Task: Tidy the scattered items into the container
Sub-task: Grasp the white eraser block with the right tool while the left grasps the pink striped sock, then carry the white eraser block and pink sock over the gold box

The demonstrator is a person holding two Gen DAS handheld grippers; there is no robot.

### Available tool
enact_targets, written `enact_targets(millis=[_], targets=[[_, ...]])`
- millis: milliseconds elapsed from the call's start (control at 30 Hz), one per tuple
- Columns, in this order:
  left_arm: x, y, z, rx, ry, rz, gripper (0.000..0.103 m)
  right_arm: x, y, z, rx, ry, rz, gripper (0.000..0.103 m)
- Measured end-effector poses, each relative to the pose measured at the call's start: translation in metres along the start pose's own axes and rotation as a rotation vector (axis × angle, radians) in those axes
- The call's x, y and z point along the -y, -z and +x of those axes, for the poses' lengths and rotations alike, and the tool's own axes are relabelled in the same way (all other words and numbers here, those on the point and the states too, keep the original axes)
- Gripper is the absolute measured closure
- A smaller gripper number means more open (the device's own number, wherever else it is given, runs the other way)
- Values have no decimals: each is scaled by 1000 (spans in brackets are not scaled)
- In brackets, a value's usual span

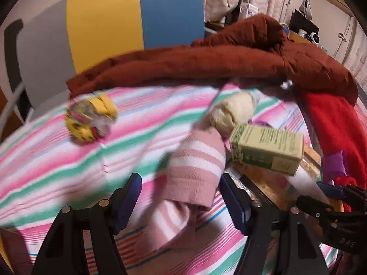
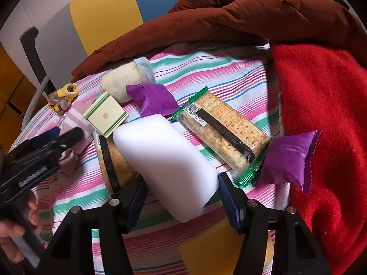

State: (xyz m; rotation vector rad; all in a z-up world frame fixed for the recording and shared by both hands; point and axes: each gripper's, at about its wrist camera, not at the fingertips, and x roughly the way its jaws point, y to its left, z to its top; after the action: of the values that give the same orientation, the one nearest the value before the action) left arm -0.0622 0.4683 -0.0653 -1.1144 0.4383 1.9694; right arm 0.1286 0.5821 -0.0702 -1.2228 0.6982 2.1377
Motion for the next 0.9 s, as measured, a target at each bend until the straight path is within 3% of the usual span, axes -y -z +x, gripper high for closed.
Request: enact_targets(millis=[67,100,267,400,700,900], targets=[[2,9,5,9,17,27,47,1,0,0,2,-5,5,41],[4,14,2,45,-10,55,60,3,-2,2,3,-8,8,41],[-2,31,-6,112,-12,85,76,3,-2,-2,27,-9,14,41],[-10,49,-22,148,-19,63,77,2,-2,-7,47,-14,12,41],[-28,82,-59,175,38,-119,78,8,-4,-20,101,-46,45,42],[-31,104,-74,179,49,-163,78,2,-3,-32,157,-91,26,42]])
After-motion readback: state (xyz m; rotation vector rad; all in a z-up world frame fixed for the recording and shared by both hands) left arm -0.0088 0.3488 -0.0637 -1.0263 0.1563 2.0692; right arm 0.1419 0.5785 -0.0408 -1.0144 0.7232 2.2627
